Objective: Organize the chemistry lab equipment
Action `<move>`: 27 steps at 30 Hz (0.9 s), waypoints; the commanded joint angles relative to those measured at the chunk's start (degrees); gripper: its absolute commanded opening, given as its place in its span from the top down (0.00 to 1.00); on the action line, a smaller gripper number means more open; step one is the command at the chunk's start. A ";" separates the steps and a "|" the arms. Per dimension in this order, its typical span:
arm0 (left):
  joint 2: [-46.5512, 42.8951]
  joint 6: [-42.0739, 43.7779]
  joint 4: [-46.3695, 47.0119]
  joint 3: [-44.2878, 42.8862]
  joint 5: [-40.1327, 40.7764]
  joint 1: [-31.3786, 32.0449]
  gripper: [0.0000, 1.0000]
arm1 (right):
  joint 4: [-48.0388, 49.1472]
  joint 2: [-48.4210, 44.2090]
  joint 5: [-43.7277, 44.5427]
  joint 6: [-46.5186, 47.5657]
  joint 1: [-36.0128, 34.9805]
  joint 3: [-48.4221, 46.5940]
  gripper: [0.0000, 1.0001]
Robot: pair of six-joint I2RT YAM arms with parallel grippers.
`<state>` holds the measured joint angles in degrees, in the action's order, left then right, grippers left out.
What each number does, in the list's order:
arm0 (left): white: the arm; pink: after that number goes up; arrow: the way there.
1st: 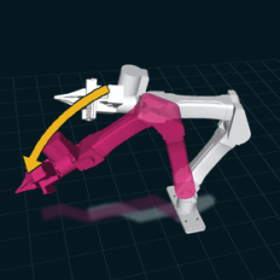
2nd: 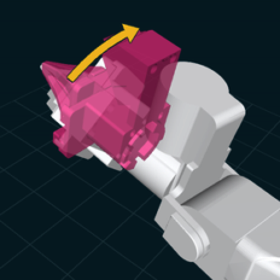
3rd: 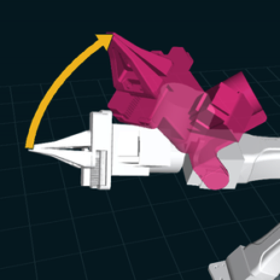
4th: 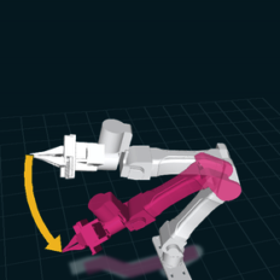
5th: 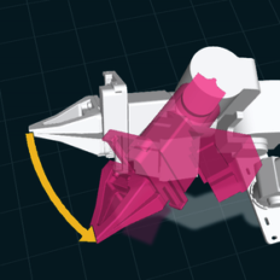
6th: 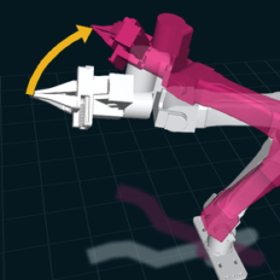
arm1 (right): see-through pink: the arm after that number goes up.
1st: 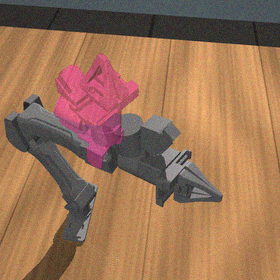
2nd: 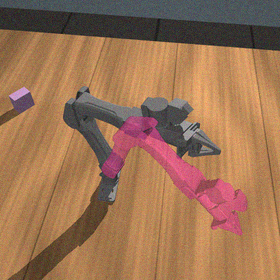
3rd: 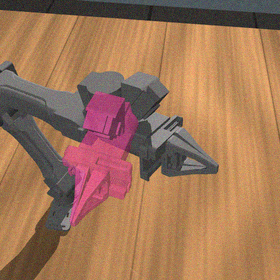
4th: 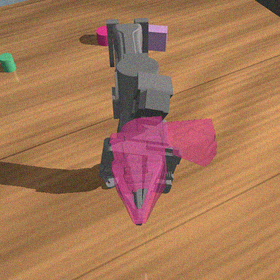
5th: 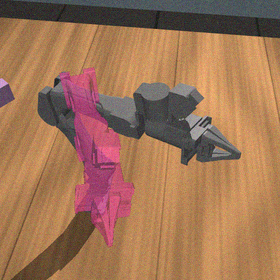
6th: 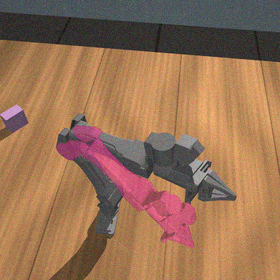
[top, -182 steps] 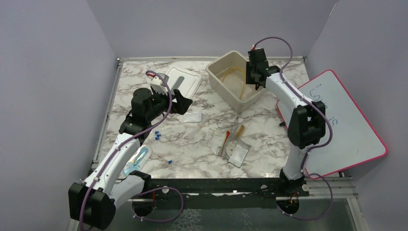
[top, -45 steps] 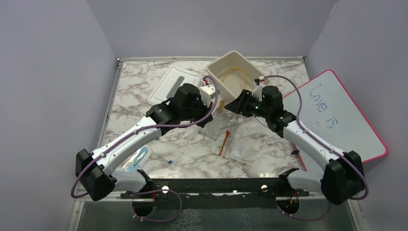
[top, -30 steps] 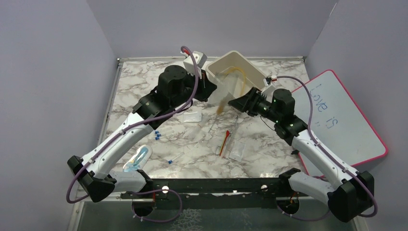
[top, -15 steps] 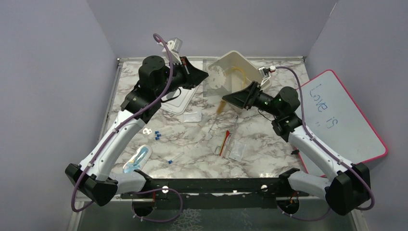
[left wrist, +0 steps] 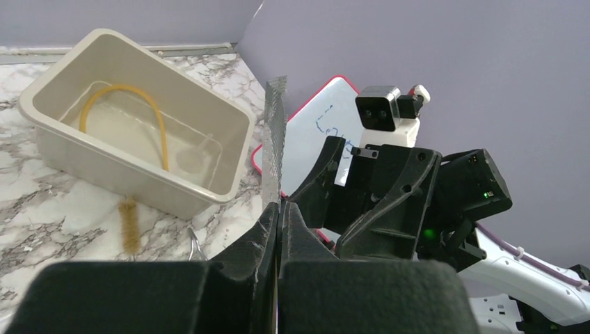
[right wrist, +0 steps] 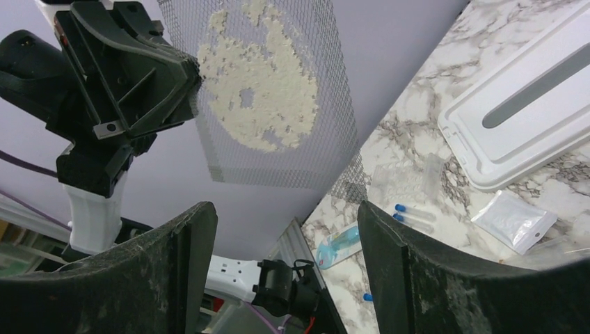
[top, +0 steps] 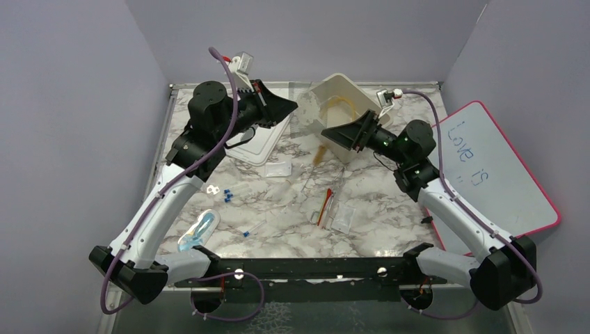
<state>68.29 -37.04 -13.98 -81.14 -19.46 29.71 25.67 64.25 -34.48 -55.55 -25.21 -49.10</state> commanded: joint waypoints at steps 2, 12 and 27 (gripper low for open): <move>-1.98 0.64 0.59 -0.63 0.92 -0.42 1.00 | -2.65 0.62 3.60 1.14 -0.37 -2.58 0.21; -1.99 0.33 0.32 -0.71 -1.04 -0.71 1.00 | 5.33 3.16 -0.37 0.25 -0.41 -3.74 0.27; -2.85 4.41 -3.55 2.18 7.30 -1.06 0.43 | 11.09 1.58 1.12 -0.19 -0.30 0.24 1.00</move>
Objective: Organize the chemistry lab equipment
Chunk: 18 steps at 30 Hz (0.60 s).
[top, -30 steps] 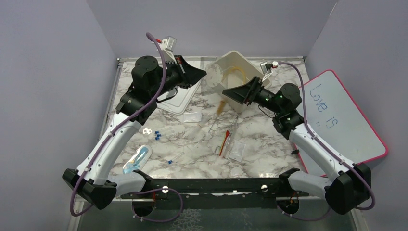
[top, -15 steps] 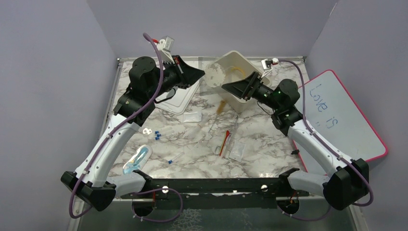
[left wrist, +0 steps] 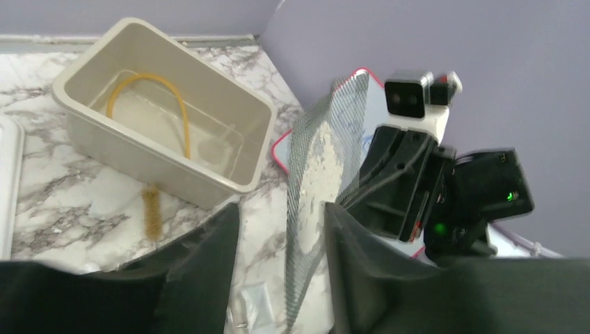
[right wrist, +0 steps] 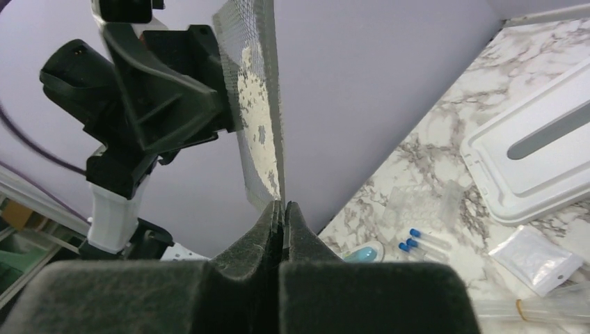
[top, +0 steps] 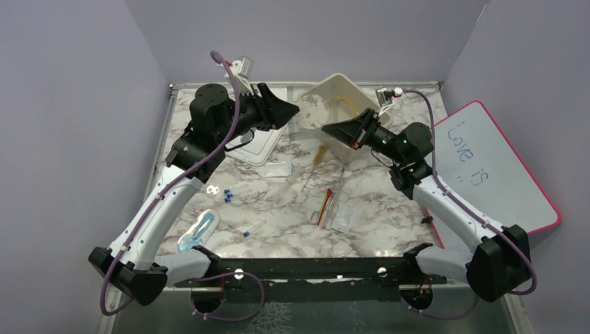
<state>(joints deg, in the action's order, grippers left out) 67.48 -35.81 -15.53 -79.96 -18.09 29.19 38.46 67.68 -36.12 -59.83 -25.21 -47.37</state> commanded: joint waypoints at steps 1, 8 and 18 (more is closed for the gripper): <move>-2.48 4.20 -2.78 1.49 8.18 -0.54 0.32 | -4.39 -1.93 3.60 6.07 -0.28 -2.39 0.99; -5.48 13.94 -7.66 5.25 25.58 -0.67 0.03 | -32.24 4.13 10.91 28.44 2.11 -15.57 1.00; -6.33 22.34 -6.07 12.13 19.62 -0.69 0.01 | -58.40 23.40 16.68 50.74 10.55 -36.93 0.99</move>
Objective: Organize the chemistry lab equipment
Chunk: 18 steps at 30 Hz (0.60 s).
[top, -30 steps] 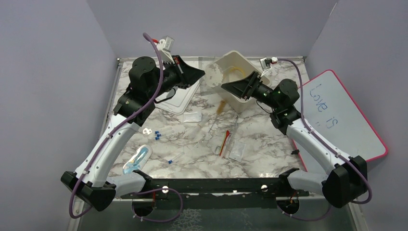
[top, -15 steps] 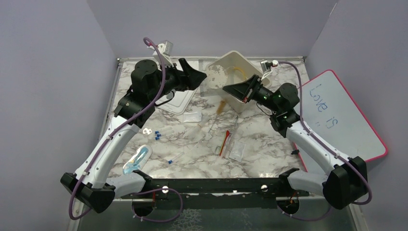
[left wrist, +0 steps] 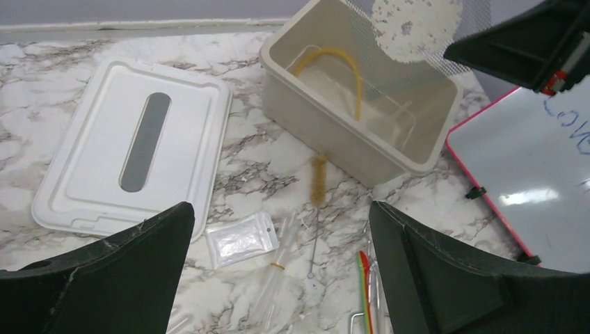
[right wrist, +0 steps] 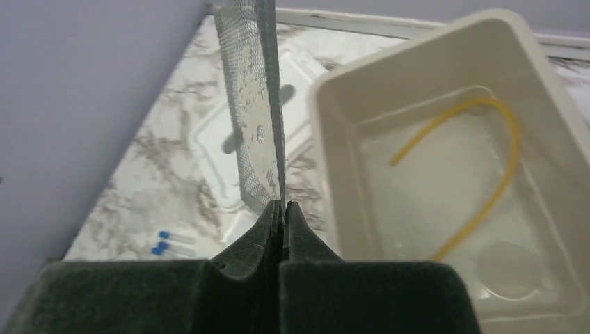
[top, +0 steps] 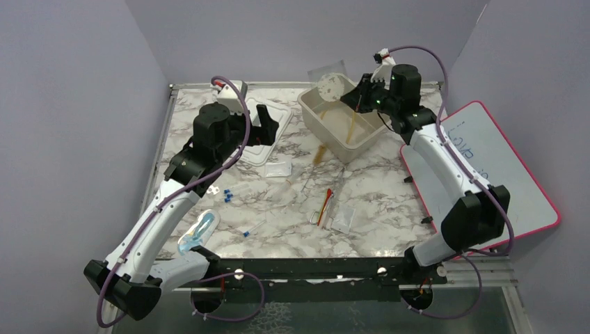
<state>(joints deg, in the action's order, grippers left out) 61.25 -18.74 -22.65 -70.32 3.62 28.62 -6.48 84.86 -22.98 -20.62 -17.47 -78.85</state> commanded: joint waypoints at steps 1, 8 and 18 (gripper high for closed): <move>0.04 5.61 1.38 3.21 -2.54 -0.12 0.01 | -14.86 8.23 4.05 12.96 3.38 -7.68 0.99; 2.15 7.01 3.48 6.63 -3.57 -0.14 0.01 | -24.40 21.28 9.84 25.00 4.24 -19.73 0.99; 4.49 7.77 4.14 7.59 -6.80 -0.11 0.01 | -34.22 36.19 -0.46 33.82 5.08 -34.36 0.99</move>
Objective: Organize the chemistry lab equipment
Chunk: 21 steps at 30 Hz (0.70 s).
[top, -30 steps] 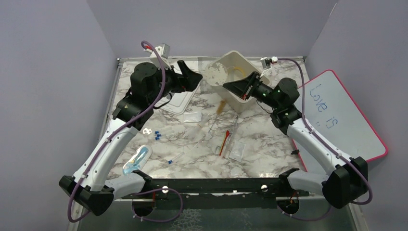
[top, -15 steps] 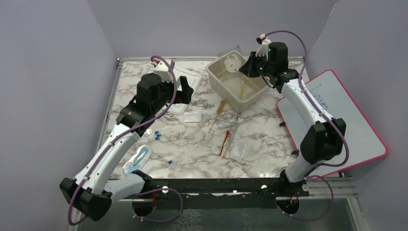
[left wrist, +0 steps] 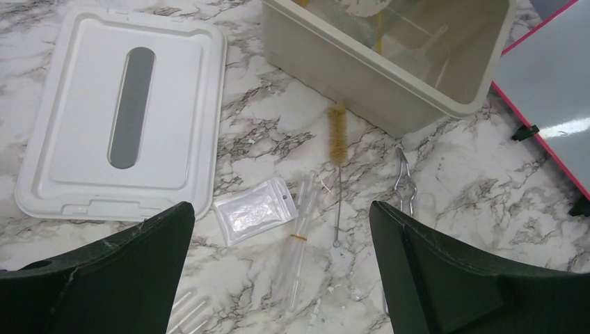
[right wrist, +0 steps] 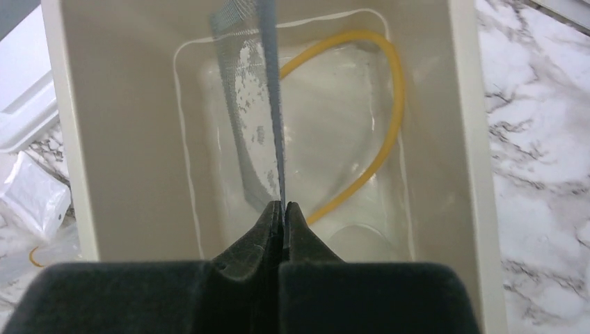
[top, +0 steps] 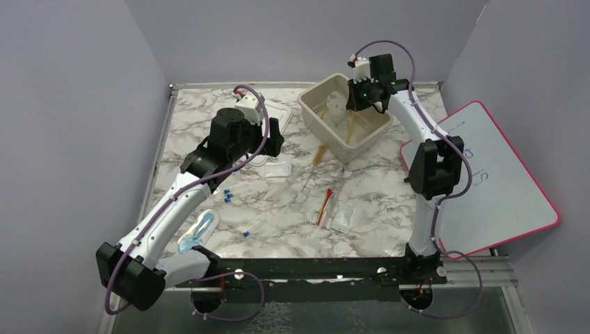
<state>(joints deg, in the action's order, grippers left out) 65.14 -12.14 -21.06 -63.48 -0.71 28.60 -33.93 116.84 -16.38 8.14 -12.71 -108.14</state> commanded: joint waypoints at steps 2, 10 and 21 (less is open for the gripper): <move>0.98 1.17 2.82 0.97 -2.55 -0.11 0.01 | -7.31 6.00 -9.37 4.52 0.32 -6.33 0.99; -0.70 1.37 6.20 3.09 -4.51 -0.11 0.01 | -6.45 9.75 -11.21 3.33 0.11 -6.33 0.93; -0.86 1.83 7.03 4.23 -5.93 -0.04 0.01 | -1.66 4.25 -3.34 -3.82 0.02 -3.95 0.58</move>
<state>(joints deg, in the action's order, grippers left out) 65.73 -11.29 -16.27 -59.66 -4.69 28.60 -38.61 126.21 -24.34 8.40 -12.64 -113.14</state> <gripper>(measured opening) 0.987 0.406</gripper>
